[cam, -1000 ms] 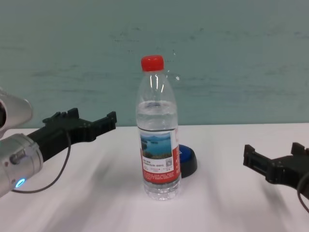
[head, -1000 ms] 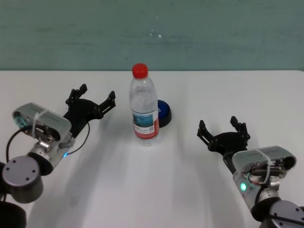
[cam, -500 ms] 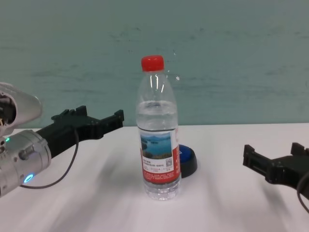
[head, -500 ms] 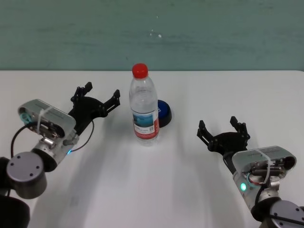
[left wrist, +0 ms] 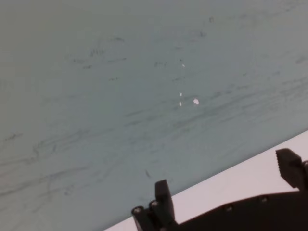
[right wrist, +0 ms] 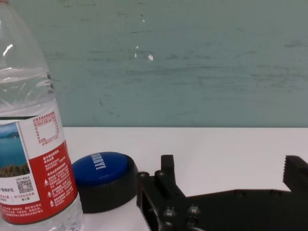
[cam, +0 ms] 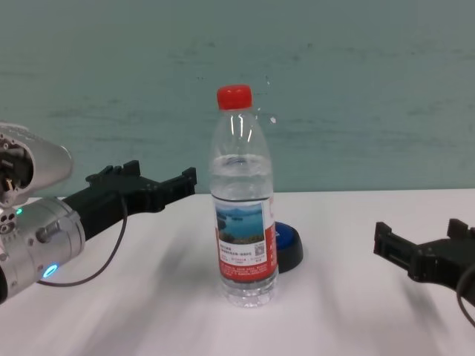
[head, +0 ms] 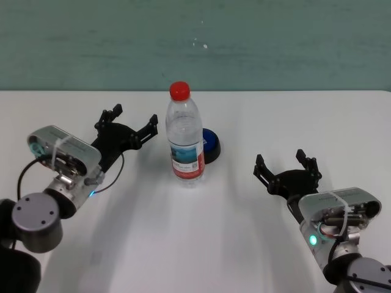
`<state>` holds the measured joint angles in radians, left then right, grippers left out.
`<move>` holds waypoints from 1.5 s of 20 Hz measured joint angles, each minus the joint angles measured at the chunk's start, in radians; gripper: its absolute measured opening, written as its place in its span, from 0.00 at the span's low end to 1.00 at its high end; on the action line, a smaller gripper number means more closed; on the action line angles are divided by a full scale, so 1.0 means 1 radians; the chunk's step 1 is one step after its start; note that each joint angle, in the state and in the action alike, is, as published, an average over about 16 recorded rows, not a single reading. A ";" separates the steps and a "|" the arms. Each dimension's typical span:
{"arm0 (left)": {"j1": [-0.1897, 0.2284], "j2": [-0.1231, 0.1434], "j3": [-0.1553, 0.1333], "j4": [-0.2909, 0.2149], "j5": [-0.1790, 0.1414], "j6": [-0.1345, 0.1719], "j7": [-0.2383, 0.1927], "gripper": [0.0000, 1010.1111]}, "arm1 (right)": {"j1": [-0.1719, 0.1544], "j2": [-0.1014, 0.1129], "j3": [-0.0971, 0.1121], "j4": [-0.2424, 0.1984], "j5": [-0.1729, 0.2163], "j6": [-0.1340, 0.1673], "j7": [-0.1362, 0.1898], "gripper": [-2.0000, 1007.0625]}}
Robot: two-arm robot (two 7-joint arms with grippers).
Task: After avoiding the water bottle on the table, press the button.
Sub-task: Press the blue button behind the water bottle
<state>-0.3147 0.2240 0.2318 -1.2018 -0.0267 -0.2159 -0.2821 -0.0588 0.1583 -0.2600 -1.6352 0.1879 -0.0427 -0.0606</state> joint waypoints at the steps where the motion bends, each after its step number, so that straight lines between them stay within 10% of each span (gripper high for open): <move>1: -0.002 0.000 0.002 0.002 0.001 -0.001 0.000 1.00 | 0.000 0.000 0.000 0.000 0.000 0.000 0.000 1.00; 30: -0.053 -0.010 0.039 0.058 0.015 -0.017 -0.008 1.00 | 0.000 0.000 0.000 0.000 0.000 0.000 0.000 1.00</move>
<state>-0.3682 0.2140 0.2703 -1.1434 -0.0118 -0.2329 -0.2897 -0.0588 0.1582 -0.2600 -1.6352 0.1879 -0.0427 -0.0606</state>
